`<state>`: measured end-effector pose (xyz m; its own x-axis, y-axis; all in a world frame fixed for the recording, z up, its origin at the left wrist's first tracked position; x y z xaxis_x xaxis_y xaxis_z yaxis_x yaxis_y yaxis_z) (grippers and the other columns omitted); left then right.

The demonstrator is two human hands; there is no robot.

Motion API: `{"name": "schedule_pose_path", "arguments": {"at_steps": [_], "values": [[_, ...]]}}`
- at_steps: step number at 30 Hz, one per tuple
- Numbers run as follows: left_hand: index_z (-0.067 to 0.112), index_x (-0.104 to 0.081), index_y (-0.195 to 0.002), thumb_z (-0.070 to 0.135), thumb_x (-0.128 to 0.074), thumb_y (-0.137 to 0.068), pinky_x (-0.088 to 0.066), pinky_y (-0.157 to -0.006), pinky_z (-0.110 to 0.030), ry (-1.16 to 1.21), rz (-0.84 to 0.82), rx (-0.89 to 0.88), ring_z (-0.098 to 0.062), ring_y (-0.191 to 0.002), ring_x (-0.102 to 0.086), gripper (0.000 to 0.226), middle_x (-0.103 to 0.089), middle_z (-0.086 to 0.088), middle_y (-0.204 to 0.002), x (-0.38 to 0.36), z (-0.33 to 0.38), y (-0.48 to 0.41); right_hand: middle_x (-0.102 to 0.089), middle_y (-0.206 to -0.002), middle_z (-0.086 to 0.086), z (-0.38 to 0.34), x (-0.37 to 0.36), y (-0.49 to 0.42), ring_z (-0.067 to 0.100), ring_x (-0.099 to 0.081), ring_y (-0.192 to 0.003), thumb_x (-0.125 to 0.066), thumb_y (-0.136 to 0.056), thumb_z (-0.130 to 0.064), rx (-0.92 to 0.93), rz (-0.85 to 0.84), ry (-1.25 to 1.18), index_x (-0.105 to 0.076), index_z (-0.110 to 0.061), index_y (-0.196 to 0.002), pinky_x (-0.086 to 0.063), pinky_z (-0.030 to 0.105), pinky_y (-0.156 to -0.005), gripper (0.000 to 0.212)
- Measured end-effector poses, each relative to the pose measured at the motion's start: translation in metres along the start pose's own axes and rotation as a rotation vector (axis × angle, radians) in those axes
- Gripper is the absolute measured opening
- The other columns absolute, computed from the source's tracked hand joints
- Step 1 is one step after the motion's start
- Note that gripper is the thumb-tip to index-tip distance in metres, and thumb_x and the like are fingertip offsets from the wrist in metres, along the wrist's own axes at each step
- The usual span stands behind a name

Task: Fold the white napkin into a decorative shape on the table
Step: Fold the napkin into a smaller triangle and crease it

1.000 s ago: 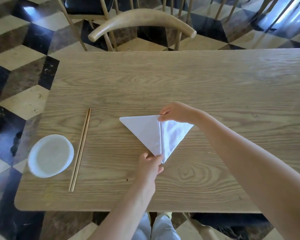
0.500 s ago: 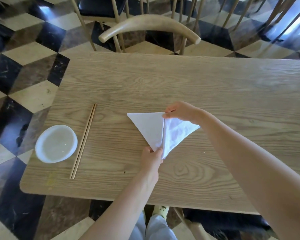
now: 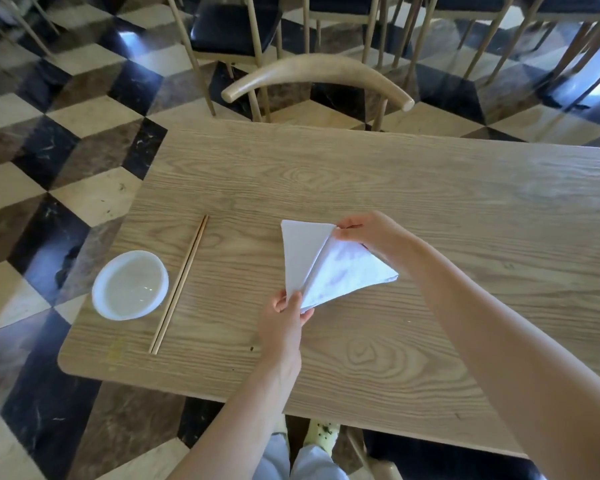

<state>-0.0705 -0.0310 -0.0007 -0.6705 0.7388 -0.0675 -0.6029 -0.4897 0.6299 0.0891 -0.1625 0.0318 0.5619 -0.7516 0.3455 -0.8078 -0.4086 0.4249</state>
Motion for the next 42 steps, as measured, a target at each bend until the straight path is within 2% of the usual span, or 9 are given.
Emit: {"name": "schedule_pose_path", "arguments": {"at_steps": [6, 10, 13, 17, 23, 27, 33, 36, 42], "values": [[0.014, -0.057, -0.111, 0.016, -0.056, -0.090, -0.052, -0.082, -0.028, -0.161, 0.032, -0.305, -0.008, -0.086, -0.066, 0.021, -0.066, -0.003, -0.104, 0.003, 0.052, 0.004, -0.066, -0.092, 0.000, -0.021, 0.012, 0.008, 0.015, -0.059, -0.088, -0.066, -0.081, -0.017, 0.043, 0.065, -0.152, -0.066, -0.021, -0.101, -0.046, 0.033, -0.086, 0.021], [0.017, -0.060, -0.115, 0.024, -0.057, -0.090, -0.051, -0.080, -0.024, -0.249, 0.037, -0.426, -0.007, -0.082, -0.066, 0.027, -0.067, 0.000, -0.101, 0.004, 0.081, 0.007, -0.050, -0.086, 0.005, -0.038, 0.020, 0.017, 0.016, -0.052, -0.086, -0.065, -0.083, -0.009, 0.079, 0.075, -0.214, -0.058, -0.024, -0.111, -0.046, 0.034, -0.084, 0.033], [0.016, -0.058, -0.121, 0.020, -0.066, -0.084, -0.049, -0.074, -0.013, -0.324, -0.028, -0.539, -0.009, -0.093, -0.065, 0.038, -0.067, -0.002, -0.107, 0.007, 0.100, 0.008, -0.056, -0.084, 0.007, -0.052, 0.025, 0.025, 0.017, -0.055, -0.087, -0.065, -0.081, -0.004, 0.126, 0.043, -0.135, -0.060, -0.024, -0.114, -0.047, 0.031, -0.087, 0.038], [0.016, -0.058, -0.121, 0.007, -0.066, -0.081, -0.050, -0.080, -0.016, -0.445, -0.059, -0.716, -0.011, -0.095, -0.063, 0.042, -0.063, -0.003, -0.110, 0.008, 0.123, 0.012, -0.062, -0.095, 0.005, -0.070, 0.031, 0.033, 0.019, -0.058, -0.093, -0.065, -0.078, -0.001, 0.167, 0.088, 0.073, -0.059, -0.016, -0.121, -0.045, 0.028, -0.087, 0.046], [0.007, -0.062, -0.117, -0.001, -0.065, -0.080, -0.041, -0.069, 0.001, -0.458, -0.081, -0.839, 0.005, -0.087, -0.060, 0.038, -0.062, -0.007, -0.113, 0.004, 0.151, 0.017, -0.062, -0.086, 0.002, -0.085, 0.032, 0.046, 0.015, -0.054, -0.081, -0.067, -0.078, -0.011, 0.231, 0.253, 0.316, -0.064, -0.018, -0.112, -0.040, 0.014, -0.064, 0.035], [0.017, -0.067, -0.103, -0.001, -0.066, -0.076, -0.043, -0.070, -0.002, -0.489, -0.126, -0.834, 0.000, -0.088, -0.062, 0.032, -0.067, -0.001, -0.104, 0.007, 0.159, 0.014, -0.066, -0.092, 0.008, -0.087, 0.031, 0.054, 0.022, -0.058, -0.086, -0.065, -0.077, -0.013, 0.221, 0.244, 0.366, -0.067, -0.017, -0.104, -0.043, 0.027, -0.069, 0.028], [0.012, -0.068, -0.096, -0.009, -0.069, -0.071, -0.044, -0.070, -0.004, -0.678, -0.305, -0.924, 0.008, -0.078, -0.059, 0.033, -0.068, 0.003, -0.088, 0.011, 0.169, 0.008, -0.061, -0.092, 0.001, -0.082, 0.034, 0.059, 0.016, -0.055, -0.084, -0.068, -0.078, -0.016, 0.201, 0.208, 0.446, -0.068, -0.014, -0.093, -0.042, 0.025, -0.069, 0.015], [0.015, -0.070, -0.102, -0.004, -0.070, -0.074, -0.039, -0.072, -0.003, -0.825, -0.379, -0.952, 0.010, -0.082, -0.055, 0.034, -0.065, 0.000, -0.093, 0.014, 0.174, 0.002, -0.064, -0.098, 0.002, -0.077, 0.036, 0.059, 0.015, -0.058, -0.090, -0.070, -0.077, -0.015, 0.176, 0.147, 0.346, -0.068, -0.013, -0.091, -0.044, 0.028, -0.078, 0.014], [0.030, -0.066, -0.093, 0.007, -0.068, -0.080, -0.040, -0.072, -0.010, -0.913, -0.524, -0.873, -0.004, -0.082, -0.057, 0.027, -0.063, 0.006, -0.093, 0.022, 0.178, -0.007, -0.067, -0.086, 0.004, -0.055, 0.024, 0.066, 0.010, -0.064, -0.080, -0.059, -0.087, -0.004, 0.121, -0.072, -0.174, -0.060, -0.003, -0.098, -0.052, 0.021, -0.078, 0.011]]}}
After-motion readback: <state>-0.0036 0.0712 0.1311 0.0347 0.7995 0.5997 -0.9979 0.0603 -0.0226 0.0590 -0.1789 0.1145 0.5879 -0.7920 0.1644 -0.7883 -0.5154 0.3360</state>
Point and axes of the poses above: each hand's wrist, its own y-axis away from the middle knuckle, its own x-axis out of the back of the hand, z = x × y, the point moved 3 cm from there along -y, towards the middle knuckle
